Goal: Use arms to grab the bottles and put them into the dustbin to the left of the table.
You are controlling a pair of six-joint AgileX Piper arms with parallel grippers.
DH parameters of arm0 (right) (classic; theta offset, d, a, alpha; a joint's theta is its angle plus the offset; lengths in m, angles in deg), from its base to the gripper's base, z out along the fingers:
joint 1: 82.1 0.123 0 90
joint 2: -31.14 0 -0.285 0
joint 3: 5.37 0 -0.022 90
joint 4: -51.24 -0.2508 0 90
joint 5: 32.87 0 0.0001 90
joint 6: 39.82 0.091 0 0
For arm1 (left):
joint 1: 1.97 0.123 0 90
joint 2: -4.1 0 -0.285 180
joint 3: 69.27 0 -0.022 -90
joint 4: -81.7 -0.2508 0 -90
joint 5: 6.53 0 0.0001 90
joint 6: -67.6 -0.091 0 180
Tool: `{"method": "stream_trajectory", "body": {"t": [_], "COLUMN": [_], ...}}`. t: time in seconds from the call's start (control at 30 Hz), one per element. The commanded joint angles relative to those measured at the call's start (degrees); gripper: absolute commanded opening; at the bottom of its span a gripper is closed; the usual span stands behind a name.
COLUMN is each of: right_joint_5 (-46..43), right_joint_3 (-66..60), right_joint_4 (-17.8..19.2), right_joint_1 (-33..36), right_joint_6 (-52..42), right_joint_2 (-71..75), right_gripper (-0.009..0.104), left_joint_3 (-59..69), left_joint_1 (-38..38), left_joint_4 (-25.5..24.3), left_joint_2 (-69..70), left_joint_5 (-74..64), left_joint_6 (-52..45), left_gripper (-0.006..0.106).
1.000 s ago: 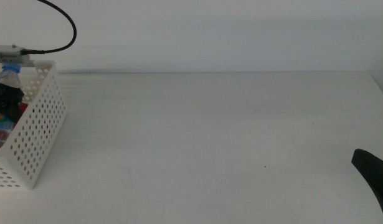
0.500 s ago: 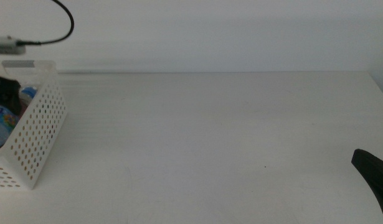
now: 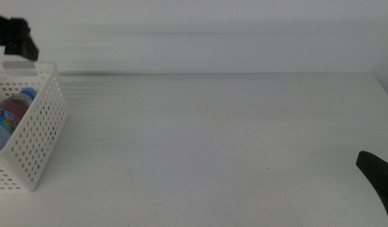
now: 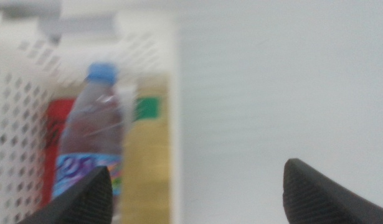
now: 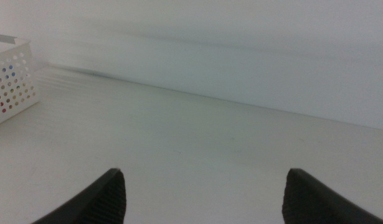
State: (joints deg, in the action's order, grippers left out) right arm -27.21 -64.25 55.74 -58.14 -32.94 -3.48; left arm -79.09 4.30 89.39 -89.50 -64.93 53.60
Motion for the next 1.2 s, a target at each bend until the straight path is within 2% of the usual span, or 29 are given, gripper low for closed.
{"method": "stream_trajectory", "body": {"t": [0.0, 0.23, 0.33, 0.57, 0.73, 0.97, 1.17], "right_joint_5": [-4.4, -4.4, -4.4, -4.4, -4.4, -4.4, -4.4], "right_joint_3": [1.6, 1.6, 1.6, 1.6, 1.6, 1.6, 1.6], "right_joint_4": [0.7, 0.7, 0.7, 0.7, 0.7, 0.7, 0.7], "right_joint_1": [-0.4, -0.4, -0.4, -0.4, -0.4, -0.4, -0.4], "right_joint_6": [-0.7, -0.7, -0.7, -0.7, -0.7, -0.7, -0.7], "right_joint_2": [-0.2, -0.2, -0.2, -0.2, -0.2, -0.2, -0.2], "right_gripper": [0.066, 0.066, 0.066, 0.066, 0.066, 0.066, 0.066], "left_joint_3": [-1.2, -0.4, 3.4, 21.3, 31.4, 37.7, 37.7], "left_joint_1": [-2.7, -11.2, -14.3, -19.7, -20.4, -20.4, -20.4], "left_joint_4": [2.4, 3.4, 3.4, 3.2, 2.4, -2.5, -1.2], "left_joint_2": [4.7, 10.2, 13.5, 24.8, 31.4, 36.8, 36.9], "left_joint_5": [2.6, 4.2, 10.9, 31.3, 39.9, 41.1, 42.7], "left_joint_6": [0.4, -0.3, -0.2, -0.1, 0.9, 7.8, 10.8], "left_gripper": [0.089, 0.089, 0.089, 0.089, 0.089, 0.089, 0.089]}}
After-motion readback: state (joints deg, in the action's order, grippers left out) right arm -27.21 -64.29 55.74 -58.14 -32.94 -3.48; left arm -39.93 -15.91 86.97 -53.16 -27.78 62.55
